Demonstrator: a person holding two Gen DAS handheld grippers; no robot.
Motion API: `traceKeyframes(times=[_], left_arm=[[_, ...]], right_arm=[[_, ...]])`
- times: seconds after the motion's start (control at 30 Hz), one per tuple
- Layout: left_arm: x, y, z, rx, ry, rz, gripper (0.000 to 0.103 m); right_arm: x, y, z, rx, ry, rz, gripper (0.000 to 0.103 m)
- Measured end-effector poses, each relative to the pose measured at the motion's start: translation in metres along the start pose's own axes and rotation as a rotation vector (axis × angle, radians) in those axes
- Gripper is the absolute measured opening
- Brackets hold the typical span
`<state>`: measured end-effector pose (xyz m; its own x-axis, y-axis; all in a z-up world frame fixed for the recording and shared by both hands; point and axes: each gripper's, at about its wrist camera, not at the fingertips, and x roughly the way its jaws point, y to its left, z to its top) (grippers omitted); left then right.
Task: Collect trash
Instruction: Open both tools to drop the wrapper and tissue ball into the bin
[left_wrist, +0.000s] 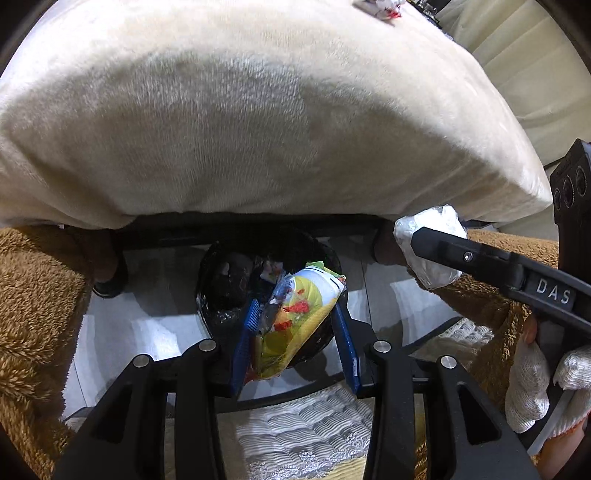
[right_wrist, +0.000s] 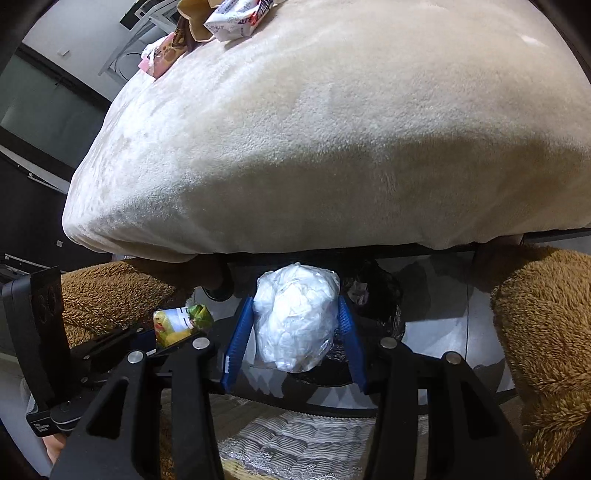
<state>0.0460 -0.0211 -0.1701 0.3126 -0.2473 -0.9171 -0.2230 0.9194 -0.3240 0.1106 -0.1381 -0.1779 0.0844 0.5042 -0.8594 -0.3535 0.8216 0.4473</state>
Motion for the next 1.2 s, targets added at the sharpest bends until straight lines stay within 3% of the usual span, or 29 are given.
traceKeyframes(times=[0.1, 0.27, 0.3, 0.33, 0.37, 0.7, 1.0, 1.2], left_arm=[[0.005, -0.001, 0.003, 0.016, 0.018, 0.014, 0.039], [0.006, -0.002, 0.005, 0.017, 0.035, -0.002, 0.041], [0.007, -0.001, 0.006, 0.014, 0.038, -0.006, 0.049], [0.007, -0.002, 0.006, 0.014, 0.043, -0.002, 0.068], [0.006, -0.001, 0.007, 0.014, 0.041, -0.001, 0.073], [-0.01, -0.004, 0.005, 0.012, -0.026, 0.007, 0.074], [-0.041, -0.011, 0.007, 0.038, -0.154, 0.009, 0.074], [-0.078, -0.024, 0.007, 0.084, -0.281, 0.015, 0.074]], right_arm=[[0.003, -0.007, 0.003, 0.058, 0.024, 0.051, 0.048], [0.002, -0.004, 0.007, 0.053, 0.029, 0.066, 0.048], [0.003, -0.005, 0.008, 0.059, 0.034, 0.079, 0.052], [0.002, -0.006, 0.008, 0.072, 0.031, 0.091, 0.058], [0.0, -0.006, 0.01, 0.083, 0.023, 0.092, 0.069], [-0.015, -0.004, 0.011, 0.087, -0.044, 0.11, 0.073], [-0.05, 0.007, 0.007, 0.016, -0.174, 0.13, 0.073], [-0.086, 0.016, -0.004, -0.055, -0.287, 0.112, 0.073]])
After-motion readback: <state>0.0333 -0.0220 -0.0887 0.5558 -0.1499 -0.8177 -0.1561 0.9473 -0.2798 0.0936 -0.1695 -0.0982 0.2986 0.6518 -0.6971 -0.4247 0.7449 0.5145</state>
